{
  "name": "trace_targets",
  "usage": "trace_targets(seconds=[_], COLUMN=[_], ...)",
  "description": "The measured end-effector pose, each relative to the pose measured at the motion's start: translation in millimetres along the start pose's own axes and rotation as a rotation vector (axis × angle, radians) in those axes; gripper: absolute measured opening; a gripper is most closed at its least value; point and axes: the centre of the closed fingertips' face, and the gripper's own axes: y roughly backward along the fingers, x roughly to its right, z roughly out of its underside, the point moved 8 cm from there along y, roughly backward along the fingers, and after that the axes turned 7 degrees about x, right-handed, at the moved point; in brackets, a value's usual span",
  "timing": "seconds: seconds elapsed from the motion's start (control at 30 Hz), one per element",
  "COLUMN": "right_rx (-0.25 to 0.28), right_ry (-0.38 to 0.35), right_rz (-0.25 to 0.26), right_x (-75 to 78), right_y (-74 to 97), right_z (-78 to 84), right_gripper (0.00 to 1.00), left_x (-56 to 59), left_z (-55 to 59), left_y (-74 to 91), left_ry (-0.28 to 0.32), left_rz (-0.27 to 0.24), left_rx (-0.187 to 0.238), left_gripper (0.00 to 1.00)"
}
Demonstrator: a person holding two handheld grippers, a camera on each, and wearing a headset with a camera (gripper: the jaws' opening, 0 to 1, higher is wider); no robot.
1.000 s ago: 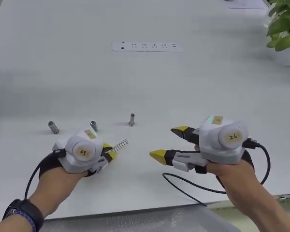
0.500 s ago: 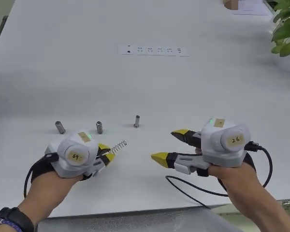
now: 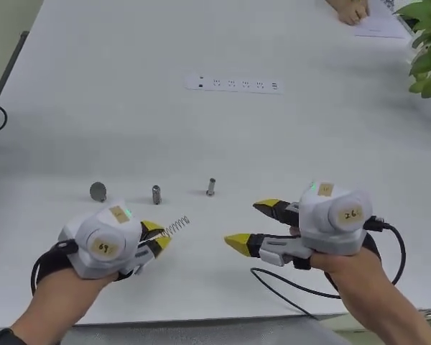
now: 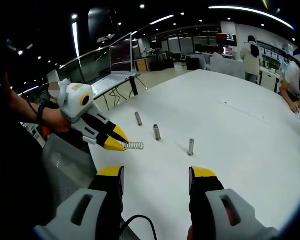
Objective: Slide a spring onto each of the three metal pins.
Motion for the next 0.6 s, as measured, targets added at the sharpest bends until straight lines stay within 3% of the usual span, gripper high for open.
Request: trace_targets(seconds=[0.6], right_rx=[-0.007], right_ry=[0.036], right_rz=[-0.052], right_x=[-15.4], right_y=[-9.7], right_z=[-7.8], right_gripper=[0.48], left_x=[-0.3], left_z=[-17.9], left_y=[16.7], left_ry=[-0.044], left_rz=[-0.005], left_rx=[0.049], left_gripper=[0.02])
